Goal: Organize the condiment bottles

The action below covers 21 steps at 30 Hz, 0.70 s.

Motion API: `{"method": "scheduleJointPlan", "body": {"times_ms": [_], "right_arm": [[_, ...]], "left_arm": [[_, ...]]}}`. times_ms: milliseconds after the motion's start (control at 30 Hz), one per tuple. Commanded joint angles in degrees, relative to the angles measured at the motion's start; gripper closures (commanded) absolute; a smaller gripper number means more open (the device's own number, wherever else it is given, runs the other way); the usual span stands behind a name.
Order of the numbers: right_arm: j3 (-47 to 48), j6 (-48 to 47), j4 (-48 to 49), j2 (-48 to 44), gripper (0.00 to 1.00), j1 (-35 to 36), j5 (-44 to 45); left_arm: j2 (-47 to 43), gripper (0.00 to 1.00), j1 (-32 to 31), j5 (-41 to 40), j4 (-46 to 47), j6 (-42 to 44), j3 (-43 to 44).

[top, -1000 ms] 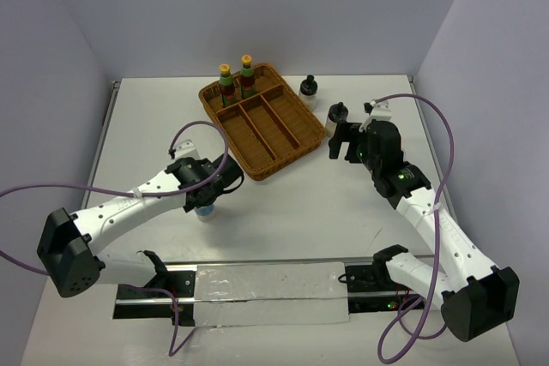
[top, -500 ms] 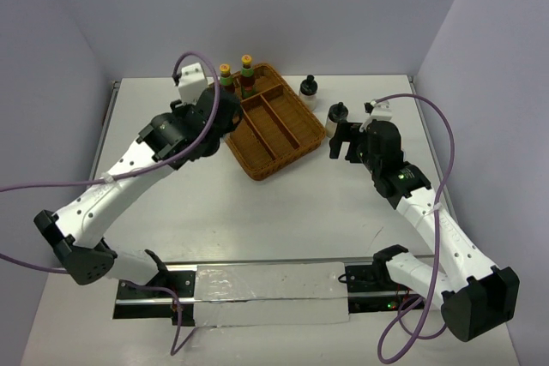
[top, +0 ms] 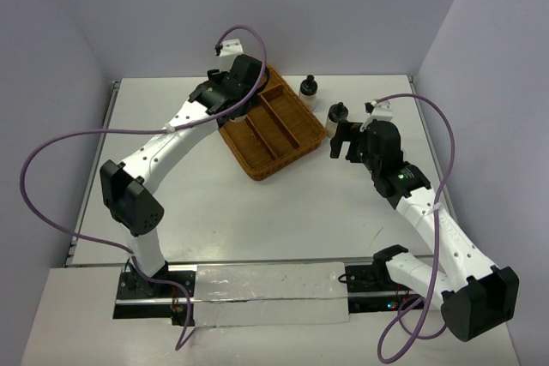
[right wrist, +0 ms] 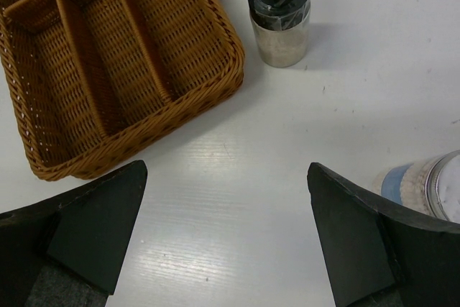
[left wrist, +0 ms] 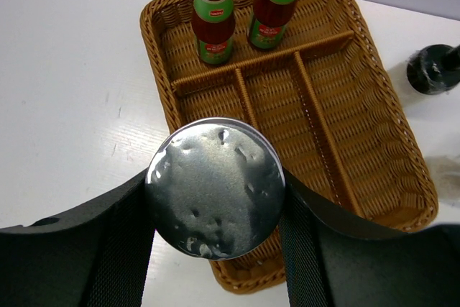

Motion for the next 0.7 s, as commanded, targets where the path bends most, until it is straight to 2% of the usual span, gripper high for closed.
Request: {"method": "scheduleJointPlan", "body": {"times_ms": [0, 267, 667], "right_arm": [[0.22, -0.08, 2.48, 1.38, 0.00, 0.31, 0.88], [0.79, -0.08, 3.56, 3.41, 0.00, 0.38, 0.24], [1.27, -0.08, 2.88, 3.47, 0.00, 0.42, 1.12]], "left_arm": [[1.02, 0.90, 2.76, 1.76, 7.59, 1.75, 2.75], [5.85, 0.90, 5.78, 5.60, 12.92, 0.27, -1.89], [12.36, 0.90, 6.59, 6.62, 12.91, -3.82, -4.43]]}}
